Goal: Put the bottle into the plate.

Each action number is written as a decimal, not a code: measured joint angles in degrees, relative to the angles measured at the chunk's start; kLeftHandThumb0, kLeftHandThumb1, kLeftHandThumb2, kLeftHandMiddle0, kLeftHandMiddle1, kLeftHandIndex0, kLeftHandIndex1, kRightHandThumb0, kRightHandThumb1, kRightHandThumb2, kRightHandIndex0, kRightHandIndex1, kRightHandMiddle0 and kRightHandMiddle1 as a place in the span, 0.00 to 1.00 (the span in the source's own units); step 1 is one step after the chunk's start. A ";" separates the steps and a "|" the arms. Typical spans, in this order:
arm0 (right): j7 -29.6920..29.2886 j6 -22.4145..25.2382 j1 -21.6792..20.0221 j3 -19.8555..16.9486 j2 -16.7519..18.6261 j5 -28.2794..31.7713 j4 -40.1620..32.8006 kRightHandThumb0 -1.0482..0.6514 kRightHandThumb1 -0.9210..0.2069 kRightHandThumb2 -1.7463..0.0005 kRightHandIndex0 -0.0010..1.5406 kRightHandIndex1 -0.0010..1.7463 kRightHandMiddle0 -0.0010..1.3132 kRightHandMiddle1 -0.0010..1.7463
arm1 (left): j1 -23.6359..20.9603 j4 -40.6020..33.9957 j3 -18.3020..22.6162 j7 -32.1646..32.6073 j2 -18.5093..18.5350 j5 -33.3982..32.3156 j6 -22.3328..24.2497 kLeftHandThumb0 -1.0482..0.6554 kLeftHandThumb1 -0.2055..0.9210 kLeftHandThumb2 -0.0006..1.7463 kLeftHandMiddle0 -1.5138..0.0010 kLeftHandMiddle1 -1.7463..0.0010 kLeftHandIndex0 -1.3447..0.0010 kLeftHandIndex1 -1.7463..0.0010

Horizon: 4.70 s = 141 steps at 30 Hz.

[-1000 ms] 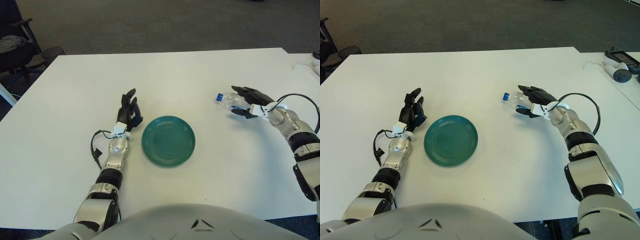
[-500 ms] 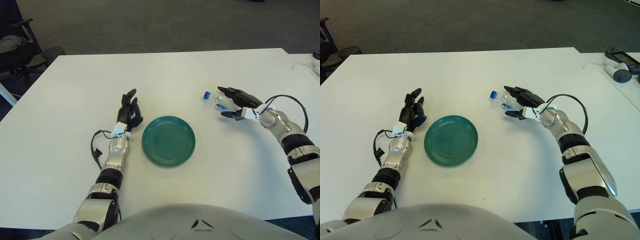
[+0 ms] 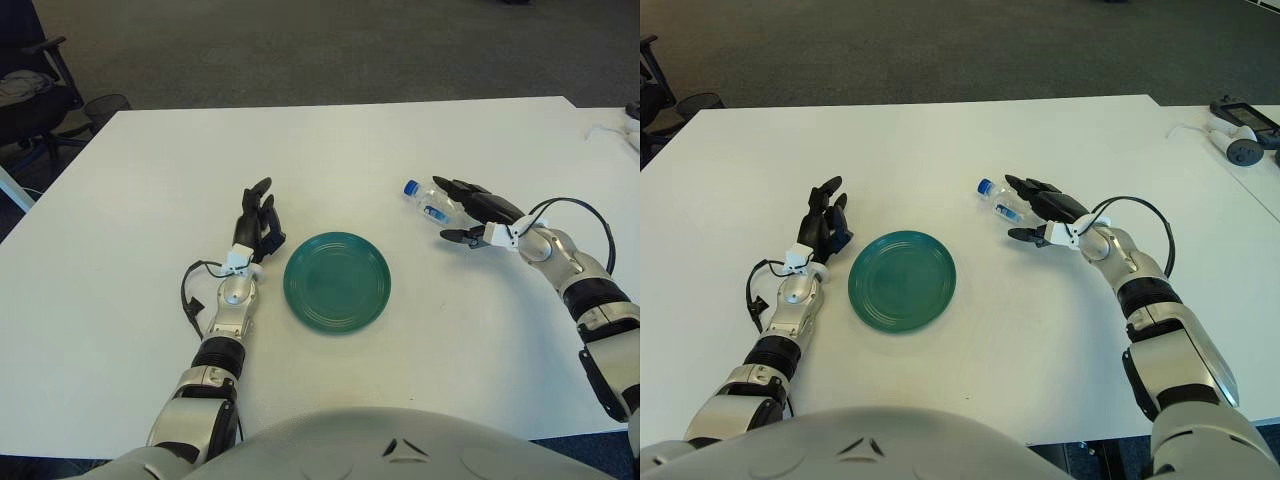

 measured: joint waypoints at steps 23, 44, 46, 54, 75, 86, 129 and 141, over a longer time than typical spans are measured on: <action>4.04 6.13 7.82 -11.39 -7.22 3.22 -22.64 0.00 0.00 0.69 0.00 0.00 0.00 0.00 | -0.12 0.04 0.06 -0.42 0.03 -0.21 0.10 0.11 1.00 0.52 0.74 0.99 1.00 0.52; -11.72 15.49 6.38 -19.29 3.45 1.68 -29.75 0.00 0.00 0.76 0.00 0.00 0.02 0.01 | -0.27 0.13 -0.18 0.05 0.10 0.59 0.22 0.11 1.00 0.54 0.75 0.99 1.00 0.55; -12.07 16.75 5.90 -19.14 4.51 1.23 -30.28 0.00 0.00 0.76 0.00 0.00 0.02 0.01 | -0.36 0.26 -0.13 0.04 0.07 0.53 0.10 0.11 1.00 0.54 0.74 0.99 1.00 0.55; -11.09 20.68 4.94 -19.05 6.32 1.24 -33.00 0.00 0.00 0.76 0.00 0.00 0.01 0.01 | -0.82 0.83 0.06 0.04 -0.05 0.36 -0.36 0.11 1.00 0.53 0.74 0.99 1.00 0.53; 5.10 44.75 4.27 -15.38 11.25 2.64 -41.73 0.00 0.00 0.69 0.00 0.00 0.00 0.00 | -0.87 0.94 -0.12 0.03 -0.02 0.38 -0.56 0.11 1.00 0.54 0.75 1.00 1.00 0.55; 21.53 60.20 4.26 -10.29 5.44 -0.80 -51.75 0.00 0.00 0.70 0.00 0.00 0.00 0.00 | -0.33 -0.24 -0.75 0.04 0.19 0.87 0.04 0.10 1.00 0.55 0.75 1.00 1.00 0.54; 34.56 69.30 3.17 0.55 -3.37 -19.01 -52.84 0.00 0.00 0.62 0.00 0.00 0.00 0.00 | 1.84 -3.43 -1.45 0.00 -0.25 1.52 1.51 0.11 1.00 0.54 0.74 0.99 1.00 0.53; 34.82 69.38 0.68 2.19 -1.14 -19.45 -49.65 0.00 0.00 0.63 0.00 0.00 0.00 0.00 | 2.42 -4.24 -1.39 -0.26 -0.28 0.89 1.51 0.11 1.00 0.54 0.74 0.99 1.00 0.53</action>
